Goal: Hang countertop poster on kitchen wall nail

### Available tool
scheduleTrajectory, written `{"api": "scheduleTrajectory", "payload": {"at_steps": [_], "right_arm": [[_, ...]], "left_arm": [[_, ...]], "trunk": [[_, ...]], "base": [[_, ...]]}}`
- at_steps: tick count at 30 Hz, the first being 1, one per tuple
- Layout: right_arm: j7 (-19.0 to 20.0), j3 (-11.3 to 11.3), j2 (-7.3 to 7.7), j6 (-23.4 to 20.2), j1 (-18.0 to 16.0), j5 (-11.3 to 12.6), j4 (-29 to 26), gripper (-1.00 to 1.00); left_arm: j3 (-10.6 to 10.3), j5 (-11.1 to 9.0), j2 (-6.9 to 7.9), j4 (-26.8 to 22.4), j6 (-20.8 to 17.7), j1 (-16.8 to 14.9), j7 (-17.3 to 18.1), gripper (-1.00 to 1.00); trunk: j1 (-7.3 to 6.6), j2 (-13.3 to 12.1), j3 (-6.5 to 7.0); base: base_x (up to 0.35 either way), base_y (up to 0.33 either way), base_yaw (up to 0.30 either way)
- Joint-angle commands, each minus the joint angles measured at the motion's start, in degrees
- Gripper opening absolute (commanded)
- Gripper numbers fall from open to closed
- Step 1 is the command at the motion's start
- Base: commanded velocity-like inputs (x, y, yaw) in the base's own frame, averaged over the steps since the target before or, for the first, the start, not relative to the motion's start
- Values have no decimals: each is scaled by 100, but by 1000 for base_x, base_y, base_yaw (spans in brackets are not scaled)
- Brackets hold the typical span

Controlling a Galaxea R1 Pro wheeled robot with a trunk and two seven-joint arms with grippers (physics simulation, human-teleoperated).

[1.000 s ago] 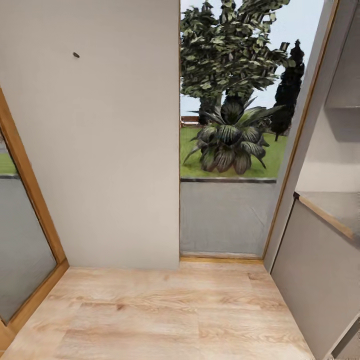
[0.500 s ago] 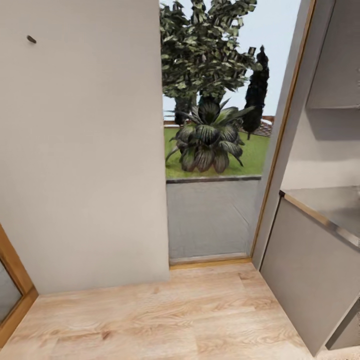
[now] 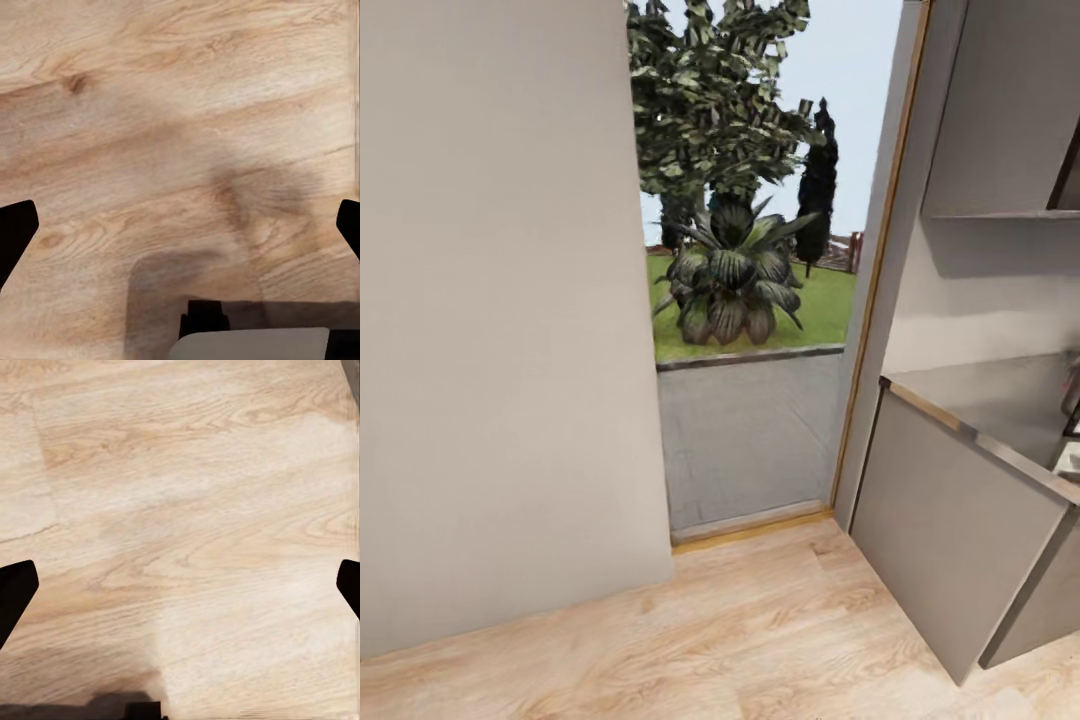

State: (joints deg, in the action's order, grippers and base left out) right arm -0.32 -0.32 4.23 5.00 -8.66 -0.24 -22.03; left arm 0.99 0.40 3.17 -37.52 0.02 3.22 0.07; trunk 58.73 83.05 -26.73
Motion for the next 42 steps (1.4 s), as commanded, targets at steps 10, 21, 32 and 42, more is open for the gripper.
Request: {"api": "scheduleTrajectory", "payload": {"at_steps": [10,21,32,42], "right_arm": [[-3,-3,-1,19,-4,-2,6,100],[-8,-3,-2,16,-4,-2,6,100],[-6,-3,-7,15,-4,-2,7,100],[12,12,-70,30,-4,35,-685,100]], "left_arm": [[7,4,-1,-10,-2,3,-6,100],[7,-4,76,-10,3,3,1,100],[7,-5,78,-10,6,3,-6,100],[7,-13,78,-11,9,3,2,100]], "trunk": [[0,3,-5],[0,3,-5],[0,3,0],[0,3,0]], "base": [[57,4,-300],[315,0,-106],[246,0,-153],[10,0,-5]]}}
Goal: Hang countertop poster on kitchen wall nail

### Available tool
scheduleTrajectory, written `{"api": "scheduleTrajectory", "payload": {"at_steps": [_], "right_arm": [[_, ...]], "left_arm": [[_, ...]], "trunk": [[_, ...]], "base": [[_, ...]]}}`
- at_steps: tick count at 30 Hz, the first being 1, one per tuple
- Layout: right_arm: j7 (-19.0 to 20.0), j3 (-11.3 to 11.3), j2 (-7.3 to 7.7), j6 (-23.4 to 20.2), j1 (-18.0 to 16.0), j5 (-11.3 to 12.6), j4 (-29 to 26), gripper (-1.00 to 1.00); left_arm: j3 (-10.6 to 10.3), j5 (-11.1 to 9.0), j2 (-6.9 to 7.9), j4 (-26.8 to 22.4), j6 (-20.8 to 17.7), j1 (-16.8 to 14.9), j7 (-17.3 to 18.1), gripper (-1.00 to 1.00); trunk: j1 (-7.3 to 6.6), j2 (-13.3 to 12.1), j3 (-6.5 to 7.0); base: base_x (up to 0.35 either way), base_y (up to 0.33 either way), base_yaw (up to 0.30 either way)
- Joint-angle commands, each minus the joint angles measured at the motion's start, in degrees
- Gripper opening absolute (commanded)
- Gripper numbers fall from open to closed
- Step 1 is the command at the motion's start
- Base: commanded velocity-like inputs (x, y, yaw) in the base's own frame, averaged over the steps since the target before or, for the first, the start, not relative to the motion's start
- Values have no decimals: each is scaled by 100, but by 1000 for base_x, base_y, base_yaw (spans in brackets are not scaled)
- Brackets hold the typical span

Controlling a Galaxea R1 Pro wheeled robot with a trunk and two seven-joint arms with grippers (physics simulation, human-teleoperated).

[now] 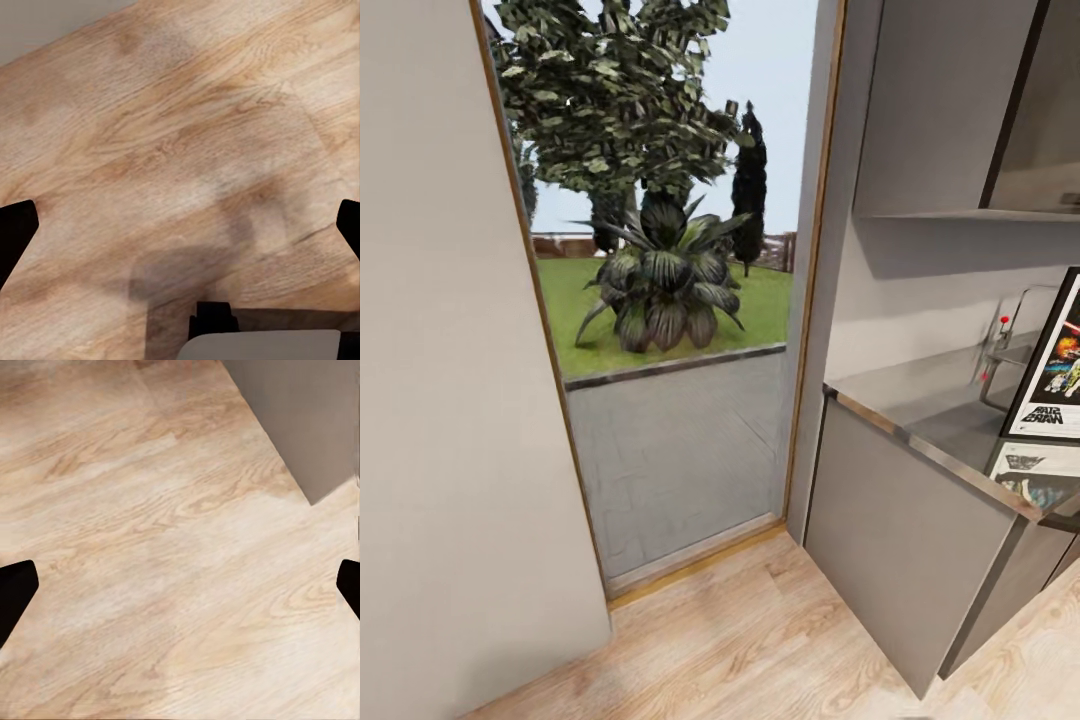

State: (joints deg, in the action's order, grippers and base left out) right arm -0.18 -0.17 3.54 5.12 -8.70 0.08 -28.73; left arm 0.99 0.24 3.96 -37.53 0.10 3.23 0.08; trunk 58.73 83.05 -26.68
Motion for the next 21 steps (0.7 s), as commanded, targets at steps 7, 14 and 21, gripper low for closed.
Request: {"api": "scheduleTrajectory", "payload": {"at_steps": [7,14,21], "right_arm": [[-26,5,-91,-1137,28,-21,-3583,100],[-466,24,-143,-2551,-191,-35,-5285,100],[-2092,93,-402,-3644,-1872,-55,-5627,100]], "left_arm": [[6,2,-1,-8,7,2,1,100],[6,2,-1,-8,7,2,1,100],[6,2,-1,-8,7,2,2,100]], "trunk": [[0,3,-6],[0,3,-6],[0,3,-6]], "base": [[0,0,0],[0,0,0],[0,0,0]]}}
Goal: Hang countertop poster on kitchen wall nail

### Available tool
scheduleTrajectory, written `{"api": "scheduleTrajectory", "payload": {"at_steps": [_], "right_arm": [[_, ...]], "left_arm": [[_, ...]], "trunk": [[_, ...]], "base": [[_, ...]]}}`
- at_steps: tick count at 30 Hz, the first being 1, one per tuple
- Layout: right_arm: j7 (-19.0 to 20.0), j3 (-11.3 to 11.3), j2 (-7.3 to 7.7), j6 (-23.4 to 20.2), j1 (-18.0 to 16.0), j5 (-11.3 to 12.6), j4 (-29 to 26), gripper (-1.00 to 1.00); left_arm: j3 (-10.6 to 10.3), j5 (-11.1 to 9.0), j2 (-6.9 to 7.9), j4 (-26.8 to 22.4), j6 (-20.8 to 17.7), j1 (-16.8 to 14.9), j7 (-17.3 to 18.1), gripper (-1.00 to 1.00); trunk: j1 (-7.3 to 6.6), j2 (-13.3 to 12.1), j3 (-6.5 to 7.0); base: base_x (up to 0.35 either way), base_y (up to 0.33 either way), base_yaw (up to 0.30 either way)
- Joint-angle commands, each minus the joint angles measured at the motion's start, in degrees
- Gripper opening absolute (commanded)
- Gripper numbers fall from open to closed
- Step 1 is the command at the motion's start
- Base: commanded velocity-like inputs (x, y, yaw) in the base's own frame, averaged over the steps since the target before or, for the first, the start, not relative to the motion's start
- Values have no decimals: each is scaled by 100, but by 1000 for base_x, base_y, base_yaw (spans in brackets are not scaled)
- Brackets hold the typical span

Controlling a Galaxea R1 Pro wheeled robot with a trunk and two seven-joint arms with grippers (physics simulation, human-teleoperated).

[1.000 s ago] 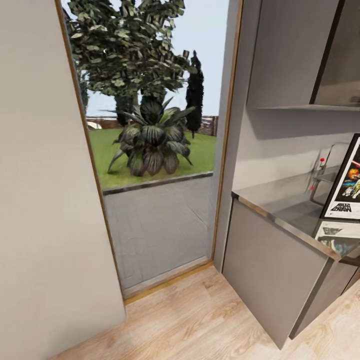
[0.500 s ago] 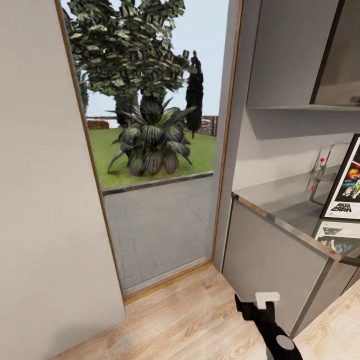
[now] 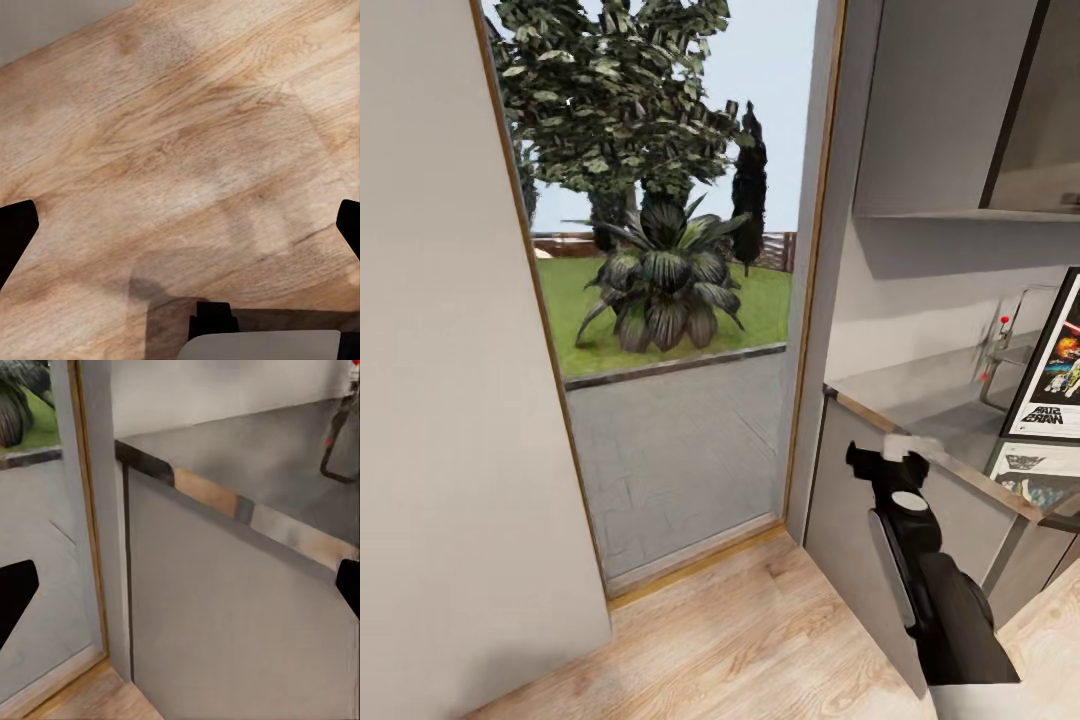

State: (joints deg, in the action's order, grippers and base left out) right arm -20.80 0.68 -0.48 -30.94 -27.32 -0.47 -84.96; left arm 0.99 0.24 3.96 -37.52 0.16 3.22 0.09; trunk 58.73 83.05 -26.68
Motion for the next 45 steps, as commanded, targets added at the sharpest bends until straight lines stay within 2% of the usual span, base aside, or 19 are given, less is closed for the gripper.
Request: {"api": "scheduleTrajectory", "payload": {"at_steps": [1,2,4,7,8,10,14,23,29,32,35,38,40,41,45], "right_arm": [[-165,40,-5,-89,-134,-1,-6,100],[-549,192,-14,-190,-448,-5,-4,100],[-835,326,-19,-229,-606,-9,1,100],[-2126,731,-31,-281,-965,-14,47,100],[-2376,775,-35,-286,-1010,-13,53,100],[-3227,900,-43,-299,-1149,-9,67,100],[-3783,959,-35,-308,-1261,-3,86,100],[-3904,974,41,-292,-1257,17,328,100],[-3878,968,198,-276,-1258,56,649,100],[-3857,964,228,-271,-1256,61,751,100],[-3723,957,245,-262,-1257,63,816,100],[-3431,916,289,-255,-1258,64,853,100],[-3242,844,332,-251,-1258,61,868,100],[-3060,734,369,-249,-1258,58,885,100],[-2922,645,397,-247,-1258,57,900,100]], "left_arm": [[6,2,-1,-10,1,3,1,100],[6,4,-1,-10,1,3,0,100],[6,4,-1,-10,1,3,0,100],[6,3,-1,-10,1,3,2,100],[6,3,-1,-10,1,3,3,100],[6,2,-1,-10,1,3,2,100],[6,2,-1,-10,1,3,5,100],[6,2,-1,-10,1,3,4,100],[6,2,-1,-10,1,3,3,100],[6,2,-1,-10,1,3,2,100],[6,2,-1,-10,1,3,2,100],[6,2,-1,-10,1,3,4,100],[6,2,-1,-10,1,3,6,100],[6,2,-1,-10,1,3,7,100],[6,2,-1,-10,1,3,7,100]], "trunk": [[0,3,-6],[0,3,-6],[0,3,-6],[0,3,-6],[0,3,-6],[0,3,-6],[0,3,-6],[0,3,2],[0,3,37],[0,3,57],[0,3,77],[0,3,97],[0,3,111],[0,3,118],[0,3,139]], "base": [[0,0,0],[0,0,0],[0,0,0],[0,0,0],[0,0,0],[0,0,0],[0,0,0],[0,0,-10],[0,0,-156],[0,0,-224],[0,0,-232],[0,0,-235],[0,0,-237],[0,0,-236],[0,0,-187]]}}
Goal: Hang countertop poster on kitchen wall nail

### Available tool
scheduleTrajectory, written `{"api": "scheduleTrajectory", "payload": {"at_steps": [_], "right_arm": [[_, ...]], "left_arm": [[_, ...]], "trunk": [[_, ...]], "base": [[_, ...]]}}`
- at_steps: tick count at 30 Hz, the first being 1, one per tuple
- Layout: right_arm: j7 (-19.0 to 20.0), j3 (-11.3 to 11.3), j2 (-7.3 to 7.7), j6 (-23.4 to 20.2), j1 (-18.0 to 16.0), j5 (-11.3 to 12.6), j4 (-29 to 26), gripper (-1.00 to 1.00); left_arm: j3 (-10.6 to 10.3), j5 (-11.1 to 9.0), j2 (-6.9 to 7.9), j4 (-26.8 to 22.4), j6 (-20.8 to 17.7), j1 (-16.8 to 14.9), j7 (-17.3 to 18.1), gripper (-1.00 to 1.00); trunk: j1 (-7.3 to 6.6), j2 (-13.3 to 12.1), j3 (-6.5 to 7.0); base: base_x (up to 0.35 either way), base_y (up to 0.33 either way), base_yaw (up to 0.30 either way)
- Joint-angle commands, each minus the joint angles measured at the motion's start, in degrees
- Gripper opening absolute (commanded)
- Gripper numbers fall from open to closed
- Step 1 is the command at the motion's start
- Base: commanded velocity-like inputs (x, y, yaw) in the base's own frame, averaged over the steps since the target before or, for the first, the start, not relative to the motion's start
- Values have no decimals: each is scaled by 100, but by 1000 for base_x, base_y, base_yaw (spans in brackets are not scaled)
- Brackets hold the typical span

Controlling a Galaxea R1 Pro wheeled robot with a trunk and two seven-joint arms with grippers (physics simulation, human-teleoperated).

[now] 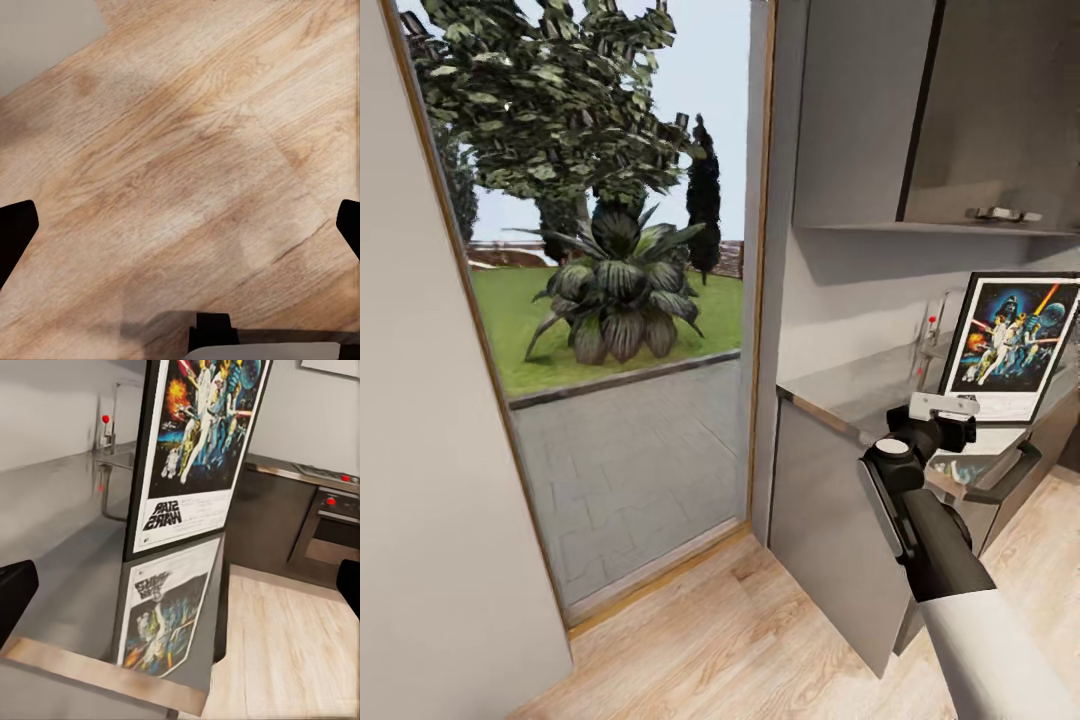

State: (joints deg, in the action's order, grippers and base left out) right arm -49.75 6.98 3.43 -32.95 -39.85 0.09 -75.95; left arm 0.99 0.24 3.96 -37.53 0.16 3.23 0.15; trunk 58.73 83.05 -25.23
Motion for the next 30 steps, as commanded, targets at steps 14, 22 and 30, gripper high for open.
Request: {"api": "scheduleTrajectory", "payload": {"at_steps": [14,22,30], "right_arm": [[175,-48,31,534,-22,11,874,100],[163,-52,33,551,-23,9,896,100],[154,-57,34,552,-23,9,897,100]], "left_arm": [[6,3,-1,-9,2,2,-6,100],[6,3,-1,-9,2,2,-8,100],[18,-5,20,63,3,2,-14,100]], "trunk": [[0,3,5],[0,3,5],[0,3,5]], "base": [[60,-12,-24],[139,-89,0],[131,-126,0]]}}
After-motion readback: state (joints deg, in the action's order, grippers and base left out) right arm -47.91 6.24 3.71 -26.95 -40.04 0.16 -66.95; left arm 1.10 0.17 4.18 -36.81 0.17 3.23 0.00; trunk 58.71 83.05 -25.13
